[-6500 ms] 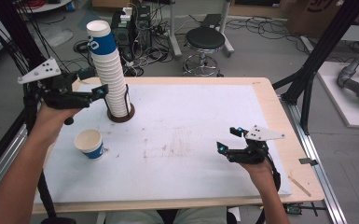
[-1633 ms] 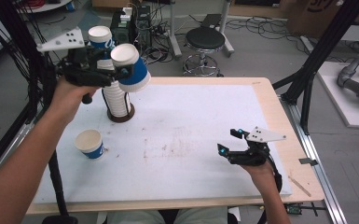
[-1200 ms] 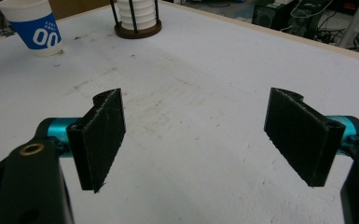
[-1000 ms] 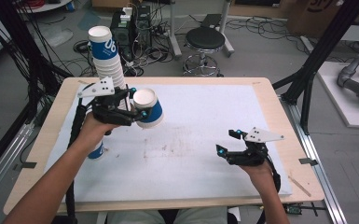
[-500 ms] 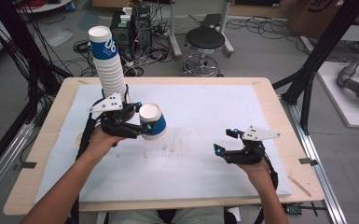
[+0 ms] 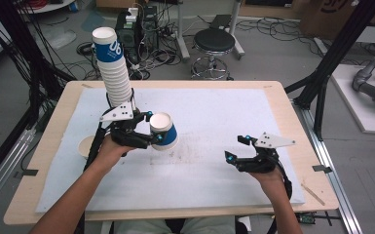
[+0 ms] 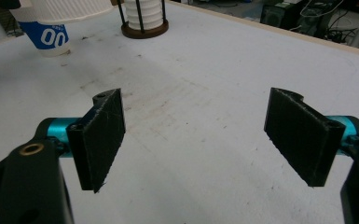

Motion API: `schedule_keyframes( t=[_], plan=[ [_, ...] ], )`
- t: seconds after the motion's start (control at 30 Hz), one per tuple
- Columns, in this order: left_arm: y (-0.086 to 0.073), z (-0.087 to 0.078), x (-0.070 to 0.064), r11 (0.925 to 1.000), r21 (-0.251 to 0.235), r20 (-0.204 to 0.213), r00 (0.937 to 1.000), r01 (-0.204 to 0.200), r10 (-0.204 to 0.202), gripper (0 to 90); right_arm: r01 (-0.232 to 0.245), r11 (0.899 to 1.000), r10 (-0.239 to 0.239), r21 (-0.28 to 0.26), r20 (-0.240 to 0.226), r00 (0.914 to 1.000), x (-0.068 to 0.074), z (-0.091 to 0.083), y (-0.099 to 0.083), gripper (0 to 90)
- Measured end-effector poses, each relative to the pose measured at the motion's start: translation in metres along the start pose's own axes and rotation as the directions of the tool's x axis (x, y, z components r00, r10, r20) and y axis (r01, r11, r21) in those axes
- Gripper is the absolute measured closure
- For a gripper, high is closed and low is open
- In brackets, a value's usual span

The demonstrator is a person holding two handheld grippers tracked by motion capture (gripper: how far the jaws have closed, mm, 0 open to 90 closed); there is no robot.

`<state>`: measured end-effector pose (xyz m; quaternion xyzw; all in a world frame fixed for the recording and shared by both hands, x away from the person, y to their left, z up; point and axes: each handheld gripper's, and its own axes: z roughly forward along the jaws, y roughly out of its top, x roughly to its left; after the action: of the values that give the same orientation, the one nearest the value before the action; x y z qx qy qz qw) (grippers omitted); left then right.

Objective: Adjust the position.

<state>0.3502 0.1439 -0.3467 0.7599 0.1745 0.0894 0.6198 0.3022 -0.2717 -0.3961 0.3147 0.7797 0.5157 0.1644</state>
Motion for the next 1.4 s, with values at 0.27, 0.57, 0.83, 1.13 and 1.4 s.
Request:
schedule_keyframes(
  t=[0.27, 0.57, 0.83, 1.13, 1.4],
  plan=[
    [-0.008, 0.004, -0.006, 1.0, 0.001, 0.022, 0.9997, -0.005, 0.005, 28.6, 0.013, 1.0, -0.013, -0.013, -0.042, 0.999, 0.003, 0.002, 0.0, 20.9],
    [-0.017, 0.013, -0.012, 0.9999, -0.007, 0.075, 0.9971, -0.014, 0.014, 28.5, 0.03, 0.999, -0.033, -0.025, -0.121, 0.9921, 0.016, 0.01, 0.005, 20.0],
    [-0.021, 0.021, -0.016, 0.9998, -0.012, 0.121, 0.9925, -0.015, 0.016, 28.5, 0.048, 0.998, -0.054, -0.038, -0.182, 0.9817, 0.025, 0.02, 0.009, 20.1],
    [-0.022, 0.029, -0.023, 0.9996, -0.015, 0.186, 0.9822, -0.022, 0.025, 28.5, 0.063, 0.997, -0.074, -0.049, -0.257, 0.9635, 0.04, 0.033, 0.015, 20.0],
    [-0.021, 0.039, -0.03, 0.9995, -0.014, 0.227, 0.9735, -0.027, 0.029, 28.6, 0.085, 0.996, -0.092, -0.037, -0.314, 0.945, 0.05, 0.051, 0.018, 20.0]
  ],
)
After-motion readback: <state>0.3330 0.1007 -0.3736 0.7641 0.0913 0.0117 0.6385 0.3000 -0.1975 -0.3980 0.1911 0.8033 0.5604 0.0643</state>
